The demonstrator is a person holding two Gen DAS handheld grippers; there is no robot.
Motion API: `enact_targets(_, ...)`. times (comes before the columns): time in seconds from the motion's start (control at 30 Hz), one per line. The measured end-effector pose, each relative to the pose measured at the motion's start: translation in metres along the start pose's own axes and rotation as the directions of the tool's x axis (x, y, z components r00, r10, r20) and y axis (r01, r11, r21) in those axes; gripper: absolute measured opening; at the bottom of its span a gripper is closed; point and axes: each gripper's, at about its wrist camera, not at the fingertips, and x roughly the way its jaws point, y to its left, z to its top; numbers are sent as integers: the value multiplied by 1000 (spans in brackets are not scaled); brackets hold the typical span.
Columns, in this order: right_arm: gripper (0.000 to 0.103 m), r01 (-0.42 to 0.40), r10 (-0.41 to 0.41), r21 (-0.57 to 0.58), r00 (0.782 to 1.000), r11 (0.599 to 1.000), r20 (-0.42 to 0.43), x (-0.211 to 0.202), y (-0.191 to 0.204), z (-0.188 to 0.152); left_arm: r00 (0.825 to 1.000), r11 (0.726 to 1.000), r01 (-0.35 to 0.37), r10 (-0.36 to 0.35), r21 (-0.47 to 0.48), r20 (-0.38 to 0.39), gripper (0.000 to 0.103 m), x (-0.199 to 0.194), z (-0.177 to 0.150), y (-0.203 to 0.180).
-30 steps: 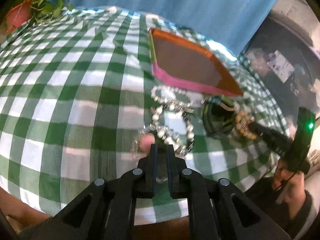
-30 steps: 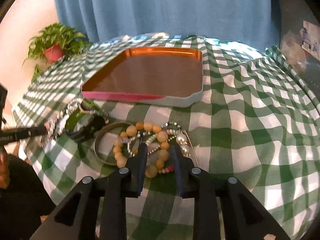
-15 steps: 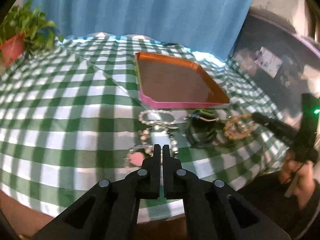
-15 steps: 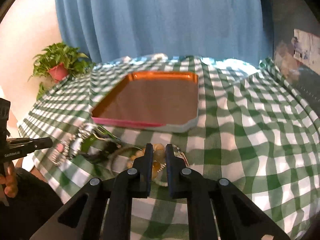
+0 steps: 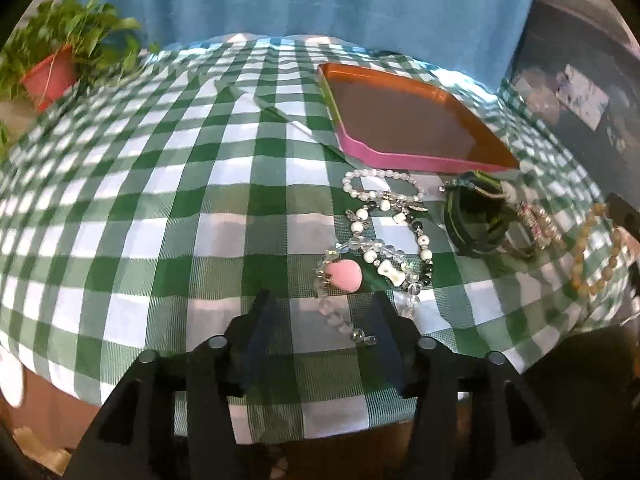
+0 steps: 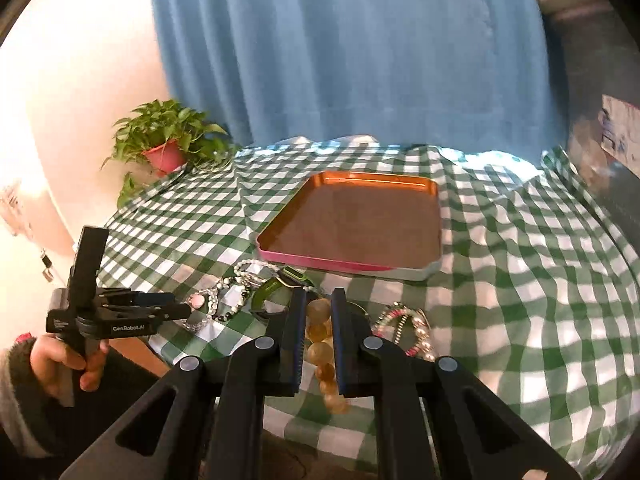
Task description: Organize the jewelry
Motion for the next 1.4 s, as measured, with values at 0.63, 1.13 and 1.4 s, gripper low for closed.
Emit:
enact_targets(0.63, 11, 112, -130, -87, 965, 990, -229, 64, -12, -59, 999, 997, 32, -34, 72, 33, 8, -17, 14, -39)
enact_targets(1.13, 11, 92, -91, 5, 991, 996, -102, 8, 0, -2, 986, 995, 5, -23, 104, 164, 8, -93, 56, -75)
enact_targets(1.4, 11, 97, -97, -5, 995, 995, -4, -30, 7, 40, 962, 995, 46, -68, 90, 265, 8, -136, 94, -84)
